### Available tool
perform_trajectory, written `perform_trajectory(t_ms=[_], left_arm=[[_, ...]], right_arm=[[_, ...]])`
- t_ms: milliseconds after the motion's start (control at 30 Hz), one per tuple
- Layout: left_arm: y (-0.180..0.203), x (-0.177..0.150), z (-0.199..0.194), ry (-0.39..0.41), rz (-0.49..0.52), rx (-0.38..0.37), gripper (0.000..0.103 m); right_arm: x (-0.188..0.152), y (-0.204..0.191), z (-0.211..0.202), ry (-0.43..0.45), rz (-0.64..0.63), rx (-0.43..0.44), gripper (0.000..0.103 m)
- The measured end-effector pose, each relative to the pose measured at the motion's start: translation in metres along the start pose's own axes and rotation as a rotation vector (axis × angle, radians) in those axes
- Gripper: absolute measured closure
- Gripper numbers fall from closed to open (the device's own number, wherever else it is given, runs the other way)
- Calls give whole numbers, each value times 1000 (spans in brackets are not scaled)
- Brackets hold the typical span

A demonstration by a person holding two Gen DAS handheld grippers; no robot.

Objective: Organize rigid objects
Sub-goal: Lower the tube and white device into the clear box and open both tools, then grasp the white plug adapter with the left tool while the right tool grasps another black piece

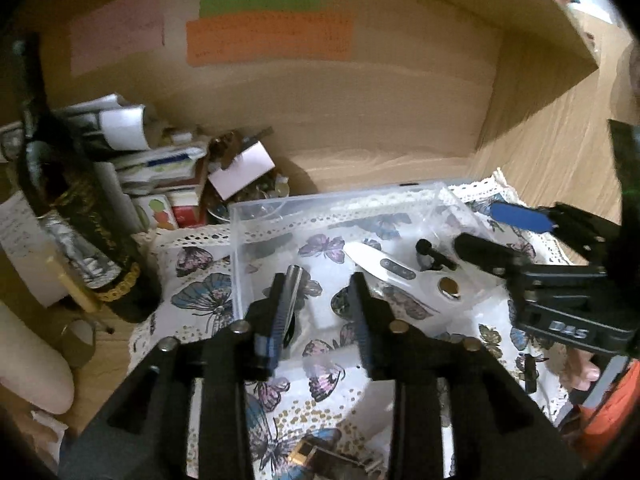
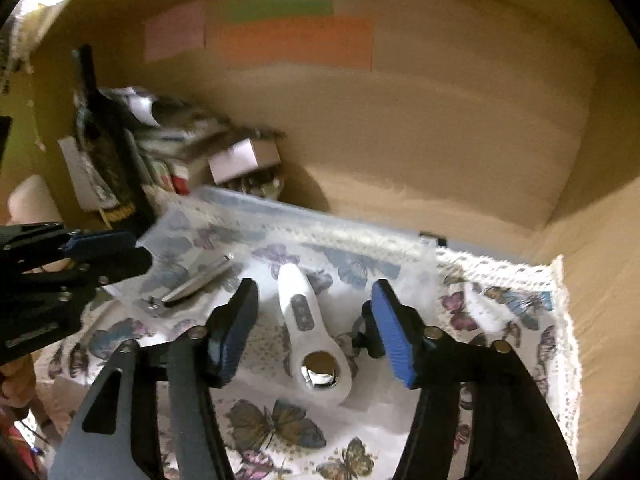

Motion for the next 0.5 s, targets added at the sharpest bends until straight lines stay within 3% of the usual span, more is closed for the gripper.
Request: perform_trajectory(t_ms=[167,233,333,500], left_arm=[[0,-10,-26,52,-17,26,40],[0,-17,-37,77,-21,52,25],[2,-28,-48,96,-20,64,14],[11,-51,-50,62,-5,43,10]], right_arm=[[-8,-7,-47,96,0,-27,25],[-15,-9,-60,117,0,-50,20],[-31,-8,-74,130,6,-87,16],[-59,2,-78,103,56,-102,16]])
Point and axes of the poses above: each gripper's, at about its wrist camera, not at the fingertips, and z roughly the way its jaws point, y to its right, x to its top, the point moved 3 cm from there along z, roughly the way its jaws point, and after that the axes turned 1 degree about -z, right-handed, at the moved point
